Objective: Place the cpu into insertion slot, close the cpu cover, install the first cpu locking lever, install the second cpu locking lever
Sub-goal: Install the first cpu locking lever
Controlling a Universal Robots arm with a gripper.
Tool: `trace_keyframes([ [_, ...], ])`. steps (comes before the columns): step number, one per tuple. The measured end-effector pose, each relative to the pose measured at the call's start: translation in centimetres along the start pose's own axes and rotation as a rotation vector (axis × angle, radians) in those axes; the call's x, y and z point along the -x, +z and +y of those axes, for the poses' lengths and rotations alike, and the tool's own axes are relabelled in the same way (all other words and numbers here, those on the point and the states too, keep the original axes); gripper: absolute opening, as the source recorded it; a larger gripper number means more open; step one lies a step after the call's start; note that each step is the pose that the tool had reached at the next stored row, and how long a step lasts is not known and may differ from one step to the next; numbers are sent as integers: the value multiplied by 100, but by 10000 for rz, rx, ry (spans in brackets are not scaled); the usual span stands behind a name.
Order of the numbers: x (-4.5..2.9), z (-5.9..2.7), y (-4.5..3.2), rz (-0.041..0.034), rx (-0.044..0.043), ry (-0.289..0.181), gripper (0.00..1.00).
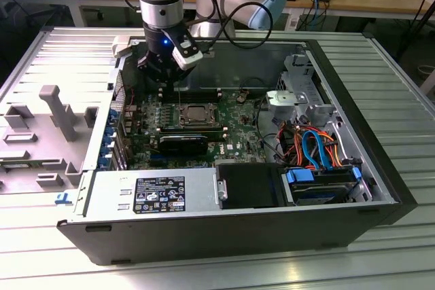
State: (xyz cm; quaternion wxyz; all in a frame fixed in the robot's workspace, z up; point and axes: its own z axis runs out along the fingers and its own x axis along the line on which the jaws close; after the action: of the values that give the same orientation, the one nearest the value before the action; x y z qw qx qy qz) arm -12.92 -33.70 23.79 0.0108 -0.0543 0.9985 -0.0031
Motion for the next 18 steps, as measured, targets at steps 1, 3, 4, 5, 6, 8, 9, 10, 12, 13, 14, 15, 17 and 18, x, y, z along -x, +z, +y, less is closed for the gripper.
trace_keyframes([
  [1,9,-1,0,0,0,0,11],
  [3,21,-2,0,1,0,0,11],
  [4,29,-3,1,1,0,0,11],
  [5,34,-4,1,2,0,0,11],
  [6,37,-4,1,2,0,0,11],
  [8,45,-6,1,2,0,0,11],
  [9,50,-7,1,2,0,0,11],
  [10,54,-9,1,3,0,0,11],
  [12,62,-12,1,3,0,0,11],
  [13,67,-14,1,3,0,0,11],
  [14,70,-17,2,2,0,0,11],
  [15,72,-18,2,1,0,1,11],
  [17,79,-23,2,3,0,1,11],
  [18,80,-23,2,2,0,2,11],
])
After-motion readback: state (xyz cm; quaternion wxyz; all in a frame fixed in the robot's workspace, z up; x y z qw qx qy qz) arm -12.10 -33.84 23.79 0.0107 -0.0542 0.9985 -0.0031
